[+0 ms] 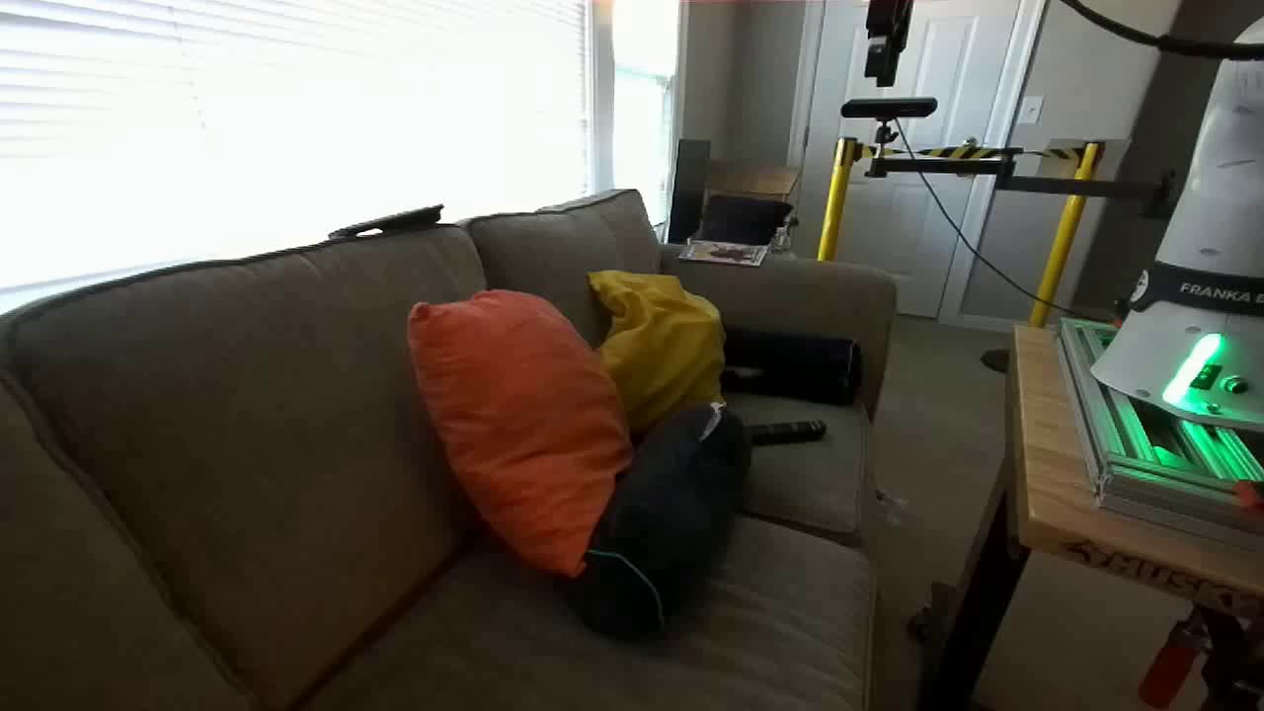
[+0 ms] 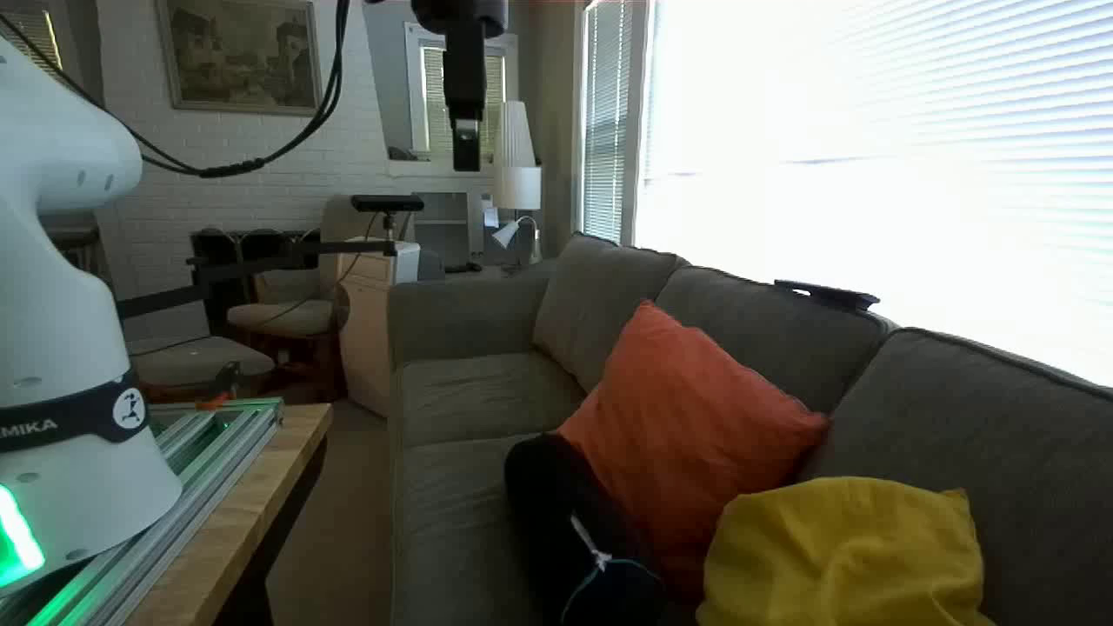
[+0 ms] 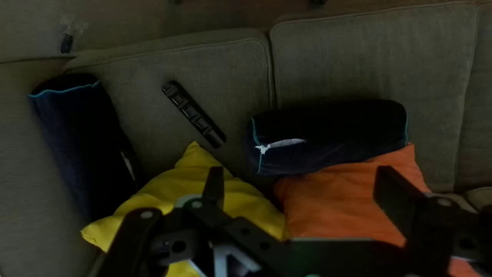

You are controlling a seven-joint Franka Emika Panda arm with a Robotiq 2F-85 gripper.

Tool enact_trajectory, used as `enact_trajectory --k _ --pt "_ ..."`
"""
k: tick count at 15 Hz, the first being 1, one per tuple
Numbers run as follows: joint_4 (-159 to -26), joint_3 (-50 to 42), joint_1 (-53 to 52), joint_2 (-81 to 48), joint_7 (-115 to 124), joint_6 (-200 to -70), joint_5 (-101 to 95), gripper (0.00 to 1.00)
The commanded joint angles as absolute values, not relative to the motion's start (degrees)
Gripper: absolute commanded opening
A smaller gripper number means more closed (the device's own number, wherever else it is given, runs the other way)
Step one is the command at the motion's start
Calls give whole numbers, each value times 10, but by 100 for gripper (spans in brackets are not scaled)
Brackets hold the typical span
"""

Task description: Move the sausage pillow to the right.

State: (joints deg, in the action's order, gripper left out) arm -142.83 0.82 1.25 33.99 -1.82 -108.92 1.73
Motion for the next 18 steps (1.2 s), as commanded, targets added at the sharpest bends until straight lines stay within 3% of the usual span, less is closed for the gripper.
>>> enact_trajectory --k 1,11,18 --pt "-1427 3 7 340 -16 -1088 14 100" --pt "-1427 3 7 340 -16 -1088 14 100" --pt "-1414 -33 38 213 -20 -1223 2 100"
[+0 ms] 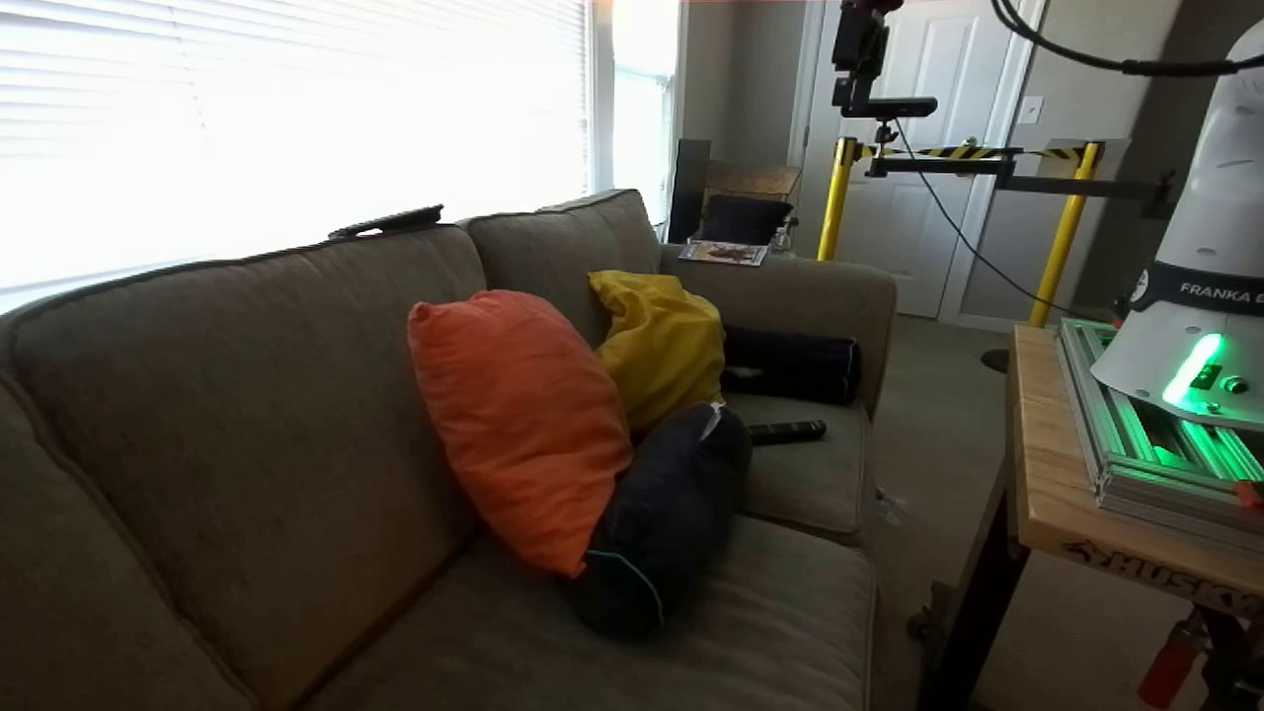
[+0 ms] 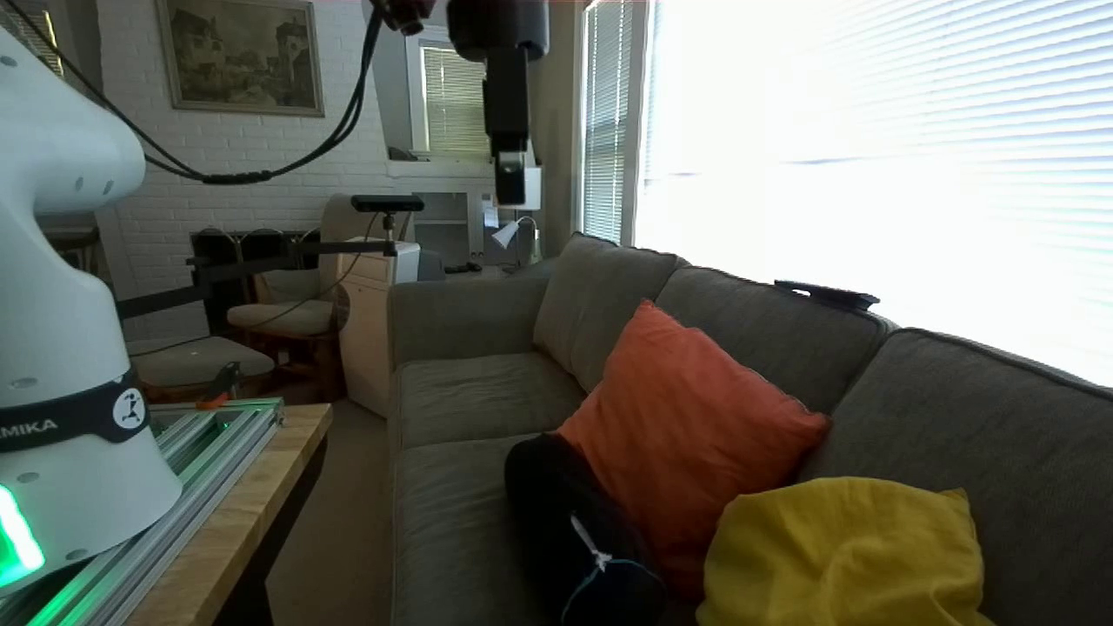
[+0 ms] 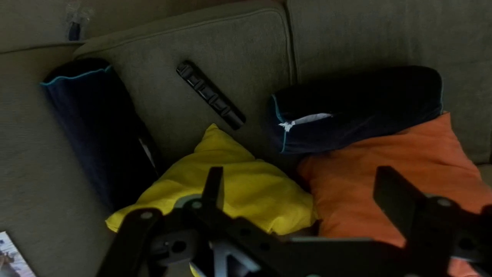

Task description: Move the sausage pillow to the right.

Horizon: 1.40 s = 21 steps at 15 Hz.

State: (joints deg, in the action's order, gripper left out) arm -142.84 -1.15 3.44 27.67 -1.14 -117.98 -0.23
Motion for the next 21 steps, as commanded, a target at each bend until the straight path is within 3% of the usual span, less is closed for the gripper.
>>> enact_trajectory --k 1,21 --pt "-1413 -41 37 195 -25 -1238 8 100" --pt "-1409 -53 61 23 9 -1364 -86 100"
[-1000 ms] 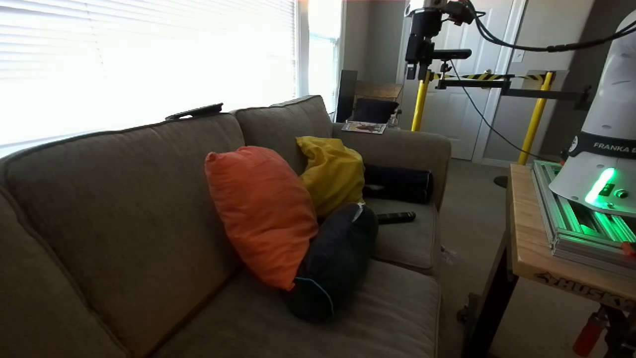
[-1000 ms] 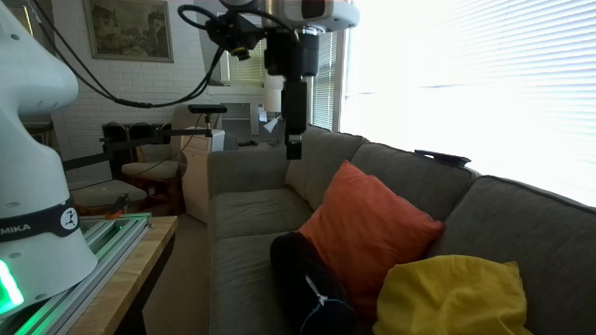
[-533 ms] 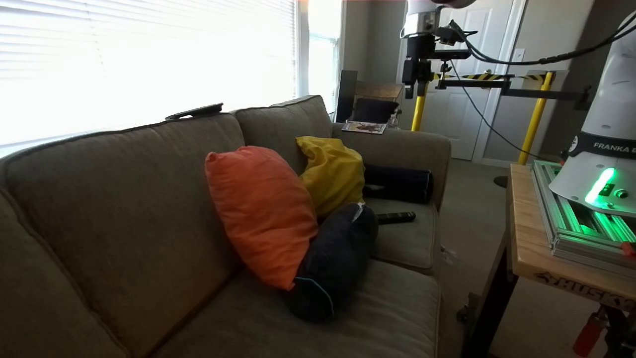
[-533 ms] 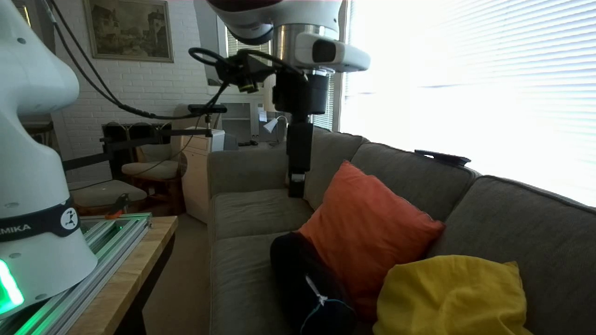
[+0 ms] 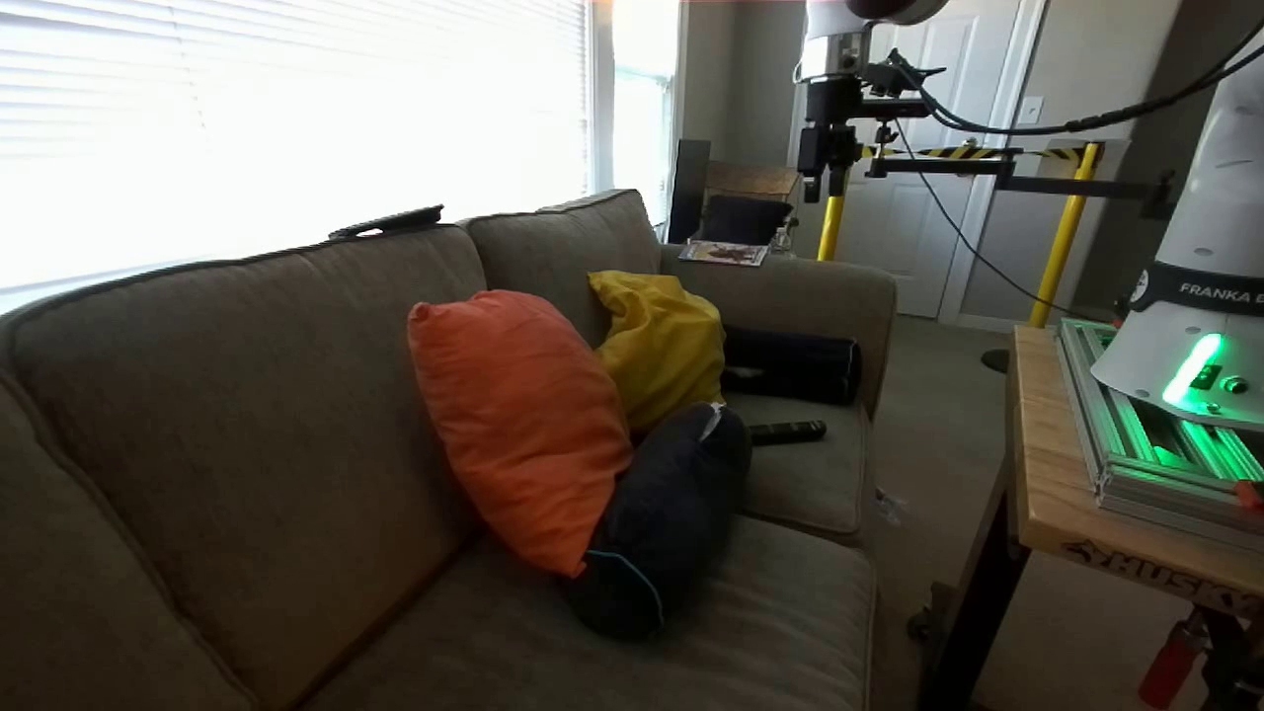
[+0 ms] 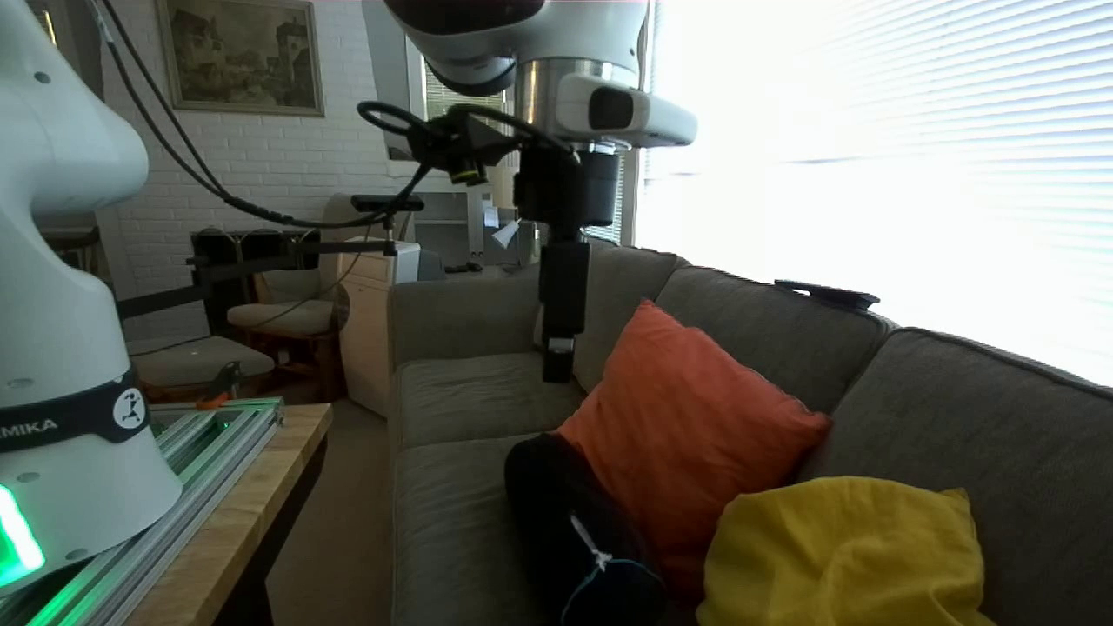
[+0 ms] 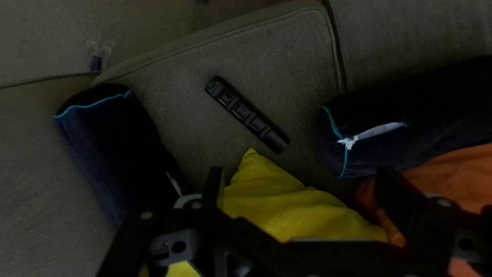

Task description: Move the sausage pillow to the right.

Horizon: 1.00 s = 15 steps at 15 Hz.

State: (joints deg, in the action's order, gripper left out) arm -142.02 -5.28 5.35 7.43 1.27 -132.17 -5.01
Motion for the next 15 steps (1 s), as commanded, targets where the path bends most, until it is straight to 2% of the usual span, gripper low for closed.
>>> enact_trajectory --k 1,6,8,10,11,15 --pt "-1402 -57 63 -8 2 -1389 -93 100" --pt "-1370 -58 75 -152 -110 -1496 -18 100" --pt "-1343 -25 95 -205 -180 -1486 47 100" --pt "-1312 -18 93 -254 -187 -1462 28 100" --pt "-1358 -28 88 -202 -161 -1483 18 100" --pt "-1323 -18 90 -255 -166 -1480 16 100"
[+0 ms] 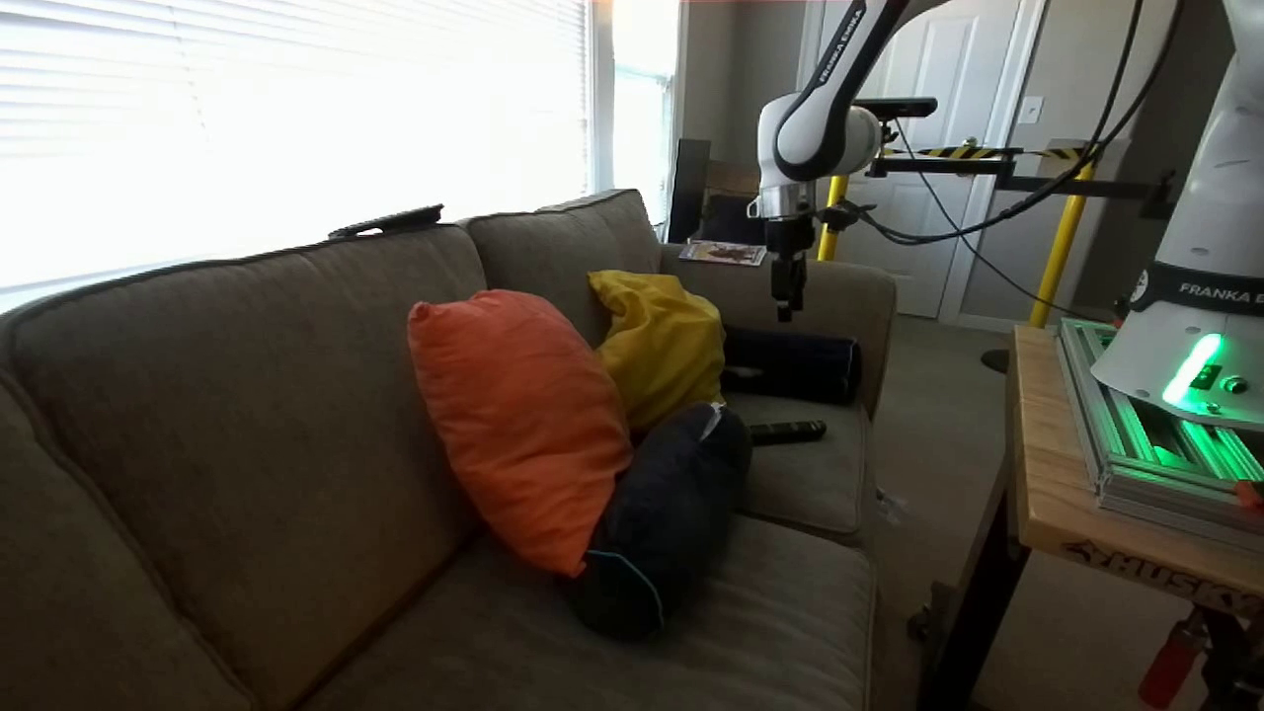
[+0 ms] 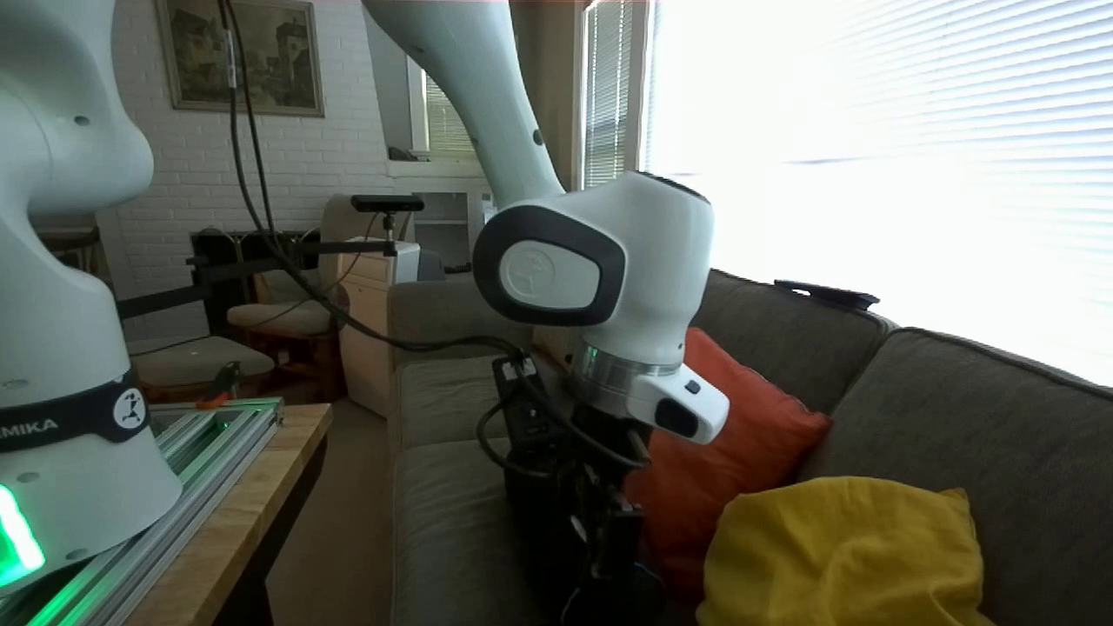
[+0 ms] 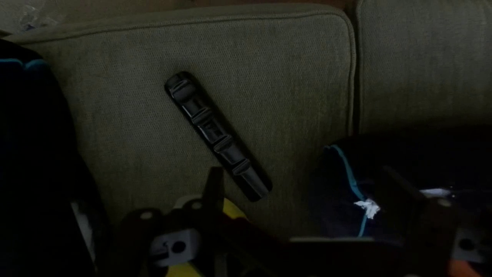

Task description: Move the sausage pillow to the right.

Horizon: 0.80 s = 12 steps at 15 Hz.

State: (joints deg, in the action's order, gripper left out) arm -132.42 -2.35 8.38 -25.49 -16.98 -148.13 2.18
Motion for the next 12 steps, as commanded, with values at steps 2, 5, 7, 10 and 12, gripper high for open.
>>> enact_trajectory --k 2,5,7,10,12 --pt "-1320 -18 90 -255 -167 -1477 17 100" --pt "-1304 7 102 -283 -204 -1504 28 100" --pt "-1279 32 112 -319 -228 -1505 41 100" --pt "-1242 63 119 -377 -256 -1523 32 100" --pt "-1217 77 125 -416 -272 -1544 23 100"
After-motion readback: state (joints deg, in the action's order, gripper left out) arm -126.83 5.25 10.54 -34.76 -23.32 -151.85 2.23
